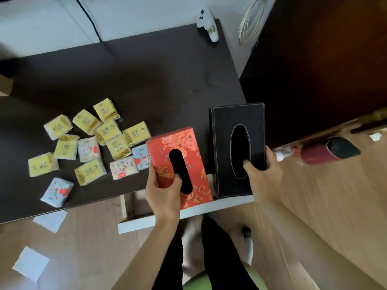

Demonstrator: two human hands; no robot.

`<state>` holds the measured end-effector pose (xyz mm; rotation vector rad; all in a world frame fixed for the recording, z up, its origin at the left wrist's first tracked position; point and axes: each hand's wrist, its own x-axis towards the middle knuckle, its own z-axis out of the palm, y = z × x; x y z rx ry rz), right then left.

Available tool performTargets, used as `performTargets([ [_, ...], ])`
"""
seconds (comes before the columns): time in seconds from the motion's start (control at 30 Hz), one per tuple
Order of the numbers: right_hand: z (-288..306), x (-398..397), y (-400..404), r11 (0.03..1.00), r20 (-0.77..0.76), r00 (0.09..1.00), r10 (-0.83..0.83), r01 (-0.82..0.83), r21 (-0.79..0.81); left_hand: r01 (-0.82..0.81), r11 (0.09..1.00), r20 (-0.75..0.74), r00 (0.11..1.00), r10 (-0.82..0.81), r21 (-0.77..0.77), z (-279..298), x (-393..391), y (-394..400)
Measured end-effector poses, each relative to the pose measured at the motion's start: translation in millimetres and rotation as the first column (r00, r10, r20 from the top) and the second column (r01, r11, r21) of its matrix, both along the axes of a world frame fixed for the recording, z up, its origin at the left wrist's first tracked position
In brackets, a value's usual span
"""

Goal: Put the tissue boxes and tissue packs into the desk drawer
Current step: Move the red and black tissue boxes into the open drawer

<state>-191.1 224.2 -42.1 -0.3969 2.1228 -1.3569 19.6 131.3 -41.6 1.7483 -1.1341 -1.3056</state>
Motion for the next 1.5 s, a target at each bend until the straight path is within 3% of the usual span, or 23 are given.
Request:
performTargets([
  [0.2,-25,11,0,1.000,-0.065,0.998,0.022,-0.024,-0.021,-0.038,0.996,0.012,0.999,0.039,-0.086,-20,5,19],
  [0.6,-69,20,29,0.993,-0.222,0.973,0.069,-0.089,-0.080,0.081,0.926,-0.063,0.992,-0.111,-0.368,-51,12,40],
  [0.87,-95,-10,21,0.957,-0.526,0.820,0.225,-0.288,-0.039,0.057,0.784,-0.174,0.963,-0.207,-0.618,-92,20,41],
  [1.0,-100,-13,25,0.922,-0.604,0.735,0.308,-0.387,-0.001,0.005,0.697,-0.197,0.958,-0.210,-0.717,-105,20,52],
  [1.2,-94,12,62,0.942,-0.580,0.753,0.311,-0.326,0.083,0.094,0.764,-0.064,0.983,-0.174,-0.638,-104,32,77],
  [1.37,-99,20,93,0.932,-0.553,0.752,0.358,-0.324,0.162,0.282,0.736,0.230,0.957,-0.174,-0.616,-104,54,101],
  [1.5,-89,27,123,0.900,-0.582,0.687,0.436,-0.332,0.281,0.466,0.719,0.516,0.839,-0.174,-0.516,-105,66,113],
])
